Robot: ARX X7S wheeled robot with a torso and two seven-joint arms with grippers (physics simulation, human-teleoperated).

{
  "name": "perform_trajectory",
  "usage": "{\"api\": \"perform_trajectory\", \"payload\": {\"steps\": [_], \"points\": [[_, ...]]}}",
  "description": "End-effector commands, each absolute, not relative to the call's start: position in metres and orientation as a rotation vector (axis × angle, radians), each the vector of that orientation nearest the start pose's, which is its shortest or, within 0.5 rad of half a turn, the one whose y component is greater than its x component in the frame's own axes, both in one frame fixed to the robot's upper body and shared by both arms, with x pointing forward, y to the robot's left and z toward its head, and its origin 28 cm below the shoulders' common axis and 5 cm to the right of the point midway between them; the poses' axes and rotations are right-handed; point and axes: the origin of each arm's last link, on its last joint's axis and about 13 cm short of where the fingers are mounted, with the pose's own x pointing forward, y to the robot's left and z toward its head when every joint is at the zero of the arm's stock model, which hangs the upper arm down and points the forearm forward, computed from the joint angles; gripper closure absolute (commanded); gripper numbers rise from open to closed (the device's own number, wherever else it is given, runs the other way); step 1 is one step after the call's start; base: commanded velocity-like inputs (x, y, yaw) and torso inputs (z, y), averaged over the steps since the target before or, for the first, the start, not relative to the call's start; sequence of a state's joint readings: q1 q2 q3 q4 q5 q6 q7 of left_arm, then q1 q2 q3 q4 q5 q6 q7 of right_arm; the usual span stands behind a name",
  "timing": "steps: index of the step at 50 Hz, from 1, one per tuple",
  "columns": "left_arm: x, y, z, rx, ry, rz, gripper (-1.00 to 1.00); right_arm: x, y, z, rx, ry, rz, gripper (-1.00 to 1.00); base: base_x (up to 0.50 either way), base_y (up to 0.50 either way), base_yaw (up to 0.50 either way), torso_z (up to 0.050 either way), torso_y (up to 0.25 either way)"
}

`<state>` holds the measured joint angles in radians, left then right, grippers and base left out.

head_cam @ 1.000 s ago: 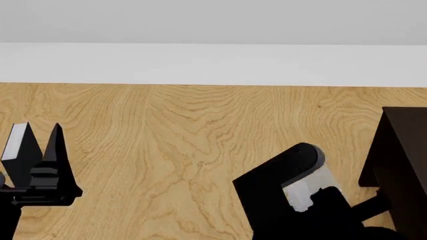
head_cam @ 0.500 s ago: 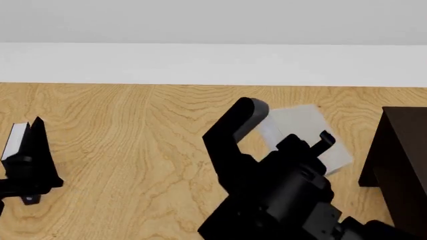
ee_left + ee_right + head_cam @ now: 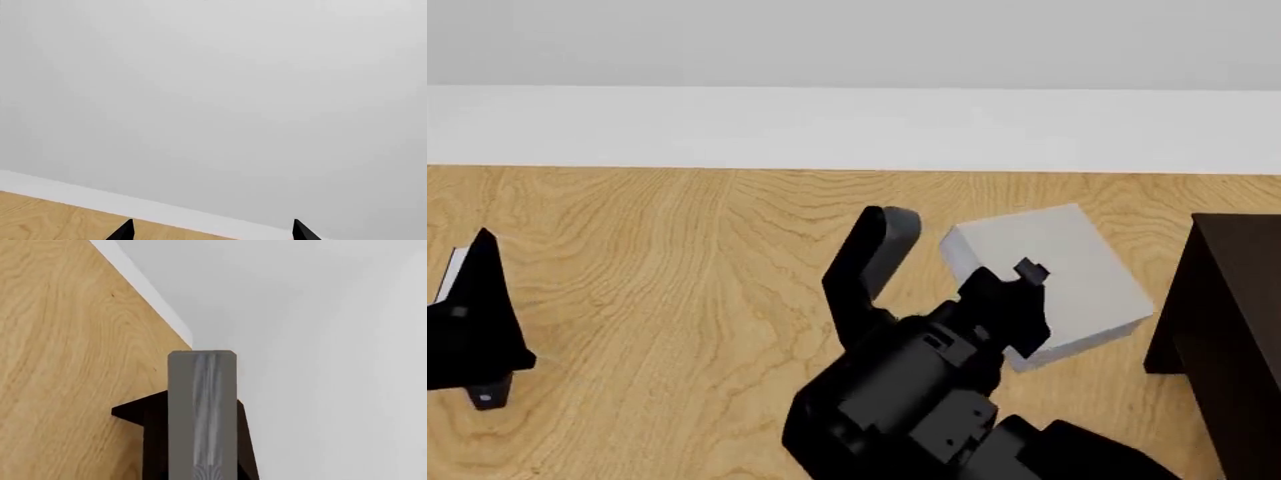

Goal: Pick up the book on the right and place it on the cabinet shelf.

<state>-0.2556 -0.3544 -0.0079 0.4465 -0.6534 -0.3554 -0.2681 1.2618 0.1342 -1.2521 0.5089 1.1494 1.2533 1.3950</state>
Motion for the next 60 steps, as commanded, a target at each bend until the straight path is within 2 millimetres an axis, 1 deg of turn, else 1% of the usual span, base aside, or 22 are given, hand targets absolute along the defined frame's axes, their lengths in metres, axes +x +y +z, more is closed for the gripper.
{"api": "perform_trajectory", "payload": {"steps": [1,15,20,30,32,36,44,50,60], "points": [[0.241,0.249,0.152,-0.260,-0.269,-0.019,-1.00,0.332,-0.022,0.136,-1.203,0.502,-0.590,1.00,0.00,0.00,0.00,0.000,0.000],[0.239,0.251,0.154,-0.275,-0.277,-0.012,-1.00,0.327,-0.019,0.117,-1.189,0.579,-0.555,1.00,0.00,0.00,0.00,0.000,0.001],[0.240,0.251,0.153,-0.274,-0.278,-0.012,-1.00,0.330,-0.021,0.112,-1.195,0.604,-0.550,1.00,0.00,0.00,0.00,0.000,0.000],[0.239,0.252,0.154,-0.278,-0.279,-0.010,-1.00,0.334,-0.027,0.112,-1.232,0.638,-0.570,1.00,0.00,0.00,0.00,0.000,0.002],[0.239,0.252,0.155,-0.281,-0.279,-0.010,-1.00,0.335,-0.029,0.112,-1.262,0.623,-0.595,1.00,0.00,0.00,0.00,0.000,0.000],[0.241,0.253,0.153,-0.283,-0.277,-0.008,-1.00,0.336,-0.032,0.108,-1.267,0.620,-0.602,1.00,0.00,0.00,0.00,0.003,0.000],[0.240,0.253,0.153,-0.284,-0.277,-0.010,-1.00,0.340,-0.039,0.112,-1.322,0.603,-0.663,1.00,0.00,0.00,0.00,0.000,0.001],[0.240,0.254,0.154,-0.286,-0.278,-0.007,-1.00,0.340,-0.045,0.106,-1.333,0.621,-0.671,1.00,0.00,0.00,0.00,0.000,0.002],[0.240,0.254,0.154,-0.289,-0.278,-0.003,-1.00,0.344,-0.054,0.101,-1.360,0.577,-0.693,1.00,0.00,0.00,0.00,0.000,0.001]]}}
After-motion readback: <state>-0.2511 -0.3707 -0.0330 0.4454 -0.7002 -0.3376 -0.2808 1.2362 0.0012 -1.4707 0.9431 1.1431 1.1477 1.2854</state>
